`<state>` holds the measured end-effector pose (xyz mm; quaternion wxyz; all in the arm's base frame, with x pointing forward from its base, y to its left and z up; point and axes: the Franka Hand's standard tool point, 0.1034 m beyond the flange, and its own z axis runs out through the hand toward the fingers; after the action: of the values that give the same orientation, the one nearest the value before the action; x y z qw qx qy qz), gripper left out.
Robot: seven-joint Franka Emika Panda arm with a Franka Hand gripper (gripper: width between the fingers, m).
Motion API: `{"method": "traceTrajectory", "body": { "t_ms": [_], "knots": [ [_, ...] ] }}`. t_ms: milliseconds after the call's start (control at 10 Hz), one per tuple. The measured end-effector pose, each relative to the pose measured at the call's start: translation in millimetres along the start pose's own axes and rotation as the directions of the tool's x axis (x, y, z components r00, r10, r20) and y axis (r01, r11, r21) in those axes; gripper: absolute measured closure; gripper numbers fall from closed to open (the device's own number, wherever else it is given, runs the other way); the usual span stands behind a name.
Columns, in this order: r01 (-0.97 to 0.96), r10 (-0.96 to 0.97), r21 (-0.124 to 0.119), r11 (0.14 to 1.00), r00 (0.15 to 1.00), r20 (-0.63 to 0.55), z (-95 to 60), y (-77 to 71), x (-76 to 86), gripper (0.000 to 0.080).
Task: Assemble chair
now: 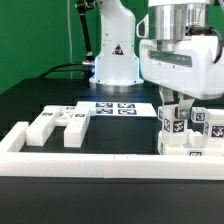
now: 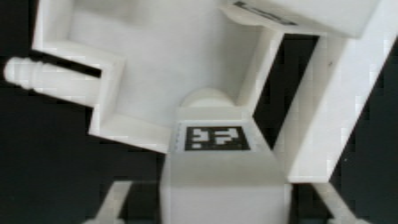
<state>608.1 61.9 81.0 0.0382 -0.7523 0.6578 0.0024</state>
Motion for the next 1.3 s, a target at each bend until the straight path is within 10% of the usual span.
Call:
{"method": "traceTrajectory", "body": {
  "t_ms": [500, 700, 1300],
  "knots": [
    [-0.07, 0.07, 0.002, 0.998, 0.998, 0.004, 0.2, -0.4, -0.6, 0.0508],
    [0.006, -0.006, 0.002, 1.0, 1.0, 0.004, 0.3, -0.3, -0.7, 0.0192],
    [0.55, -0.55, 0.01, 0.835, 0.835, -0.004, 0.5, -1.4, -2.4, 0.0151]
  ]
}}
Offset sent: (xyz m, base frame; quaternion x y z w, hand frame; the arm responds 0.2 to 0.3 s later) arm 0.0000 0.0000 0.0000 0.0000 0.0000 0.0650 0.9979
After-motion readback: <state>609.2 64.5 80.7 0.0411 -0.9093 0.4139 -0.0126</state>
